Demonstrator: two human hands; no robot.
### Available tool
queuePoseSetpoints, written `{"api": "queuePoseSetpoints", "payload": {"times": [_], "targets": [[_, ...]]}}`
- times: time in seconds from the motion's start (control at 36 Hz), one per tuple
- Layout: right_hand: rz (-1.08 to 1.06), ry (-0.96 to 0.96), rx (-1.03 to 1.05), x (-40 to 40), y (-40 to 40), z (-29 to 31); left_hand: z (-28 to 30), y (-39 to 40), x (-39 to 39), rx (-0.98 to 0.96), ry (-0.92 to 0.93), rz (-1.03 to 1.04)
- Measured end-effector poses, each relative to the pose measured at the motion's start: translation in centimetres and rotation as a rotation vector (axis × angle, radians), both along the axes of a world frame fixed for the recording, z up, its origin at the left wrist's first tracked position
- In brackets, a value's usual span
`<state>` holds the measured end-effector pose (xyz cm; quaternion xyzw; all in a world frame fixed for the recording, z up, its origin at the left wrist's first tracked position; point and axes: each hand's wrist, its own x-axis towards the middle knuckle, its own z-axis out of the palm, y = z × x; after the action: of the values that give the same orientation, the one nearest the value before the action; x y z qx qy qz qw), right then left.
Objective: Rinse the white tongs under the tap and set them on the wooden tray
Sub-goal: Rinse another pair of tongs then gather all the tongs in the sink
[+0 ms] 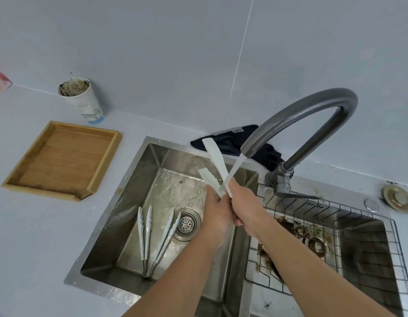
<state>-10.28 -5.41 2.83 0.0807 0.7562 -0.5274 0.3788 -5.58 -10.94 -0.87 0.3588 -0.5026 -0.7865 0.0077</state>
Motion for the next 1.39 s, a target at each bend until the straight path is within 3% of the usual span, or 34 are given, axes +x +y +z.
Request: {"api": "queuePoseSetpoints", "payload": {"times": [0.28,0.53,0.72,0.94,1.11,1.28,1.39], "targets": [[0.048,-0.004,-0.054,0.0,-0.7,-0.3,-0.1,-4.3,-0.6,-0.061,-0.151,0.132],[-0.041,-0.025,-0.042,-0.8,-0.9,0.0,-0.7,-1.9,-1.7,-0.194,-0.163,0.020],[0.086,0.073,0.042,0.9,0.3,-0.3,-1.6,-4.0,-3.3,-0.334,-0.336,0.121],[0.157,0.166,0.083,2.6,2.5,-0.5,-2.4,-6.0,-3.3,-0.403,-0.448,0.050],[0.048,0.022,0.059,3.2,3.9,-0.3,-2.4,-5.3,-2.2,-0.362,-0.341,0.009],[-0.144,-0.029,-0.010,2.8,3.6,-0.3,-1.2,-2.2,-1.4,-0.120,-0.107,-0.068],[-0.127,-0.049,-0.022,3.0,3.9,0.0,-1.2,-3.0,-2.0,-0.177,-0.153,0.007]]}}
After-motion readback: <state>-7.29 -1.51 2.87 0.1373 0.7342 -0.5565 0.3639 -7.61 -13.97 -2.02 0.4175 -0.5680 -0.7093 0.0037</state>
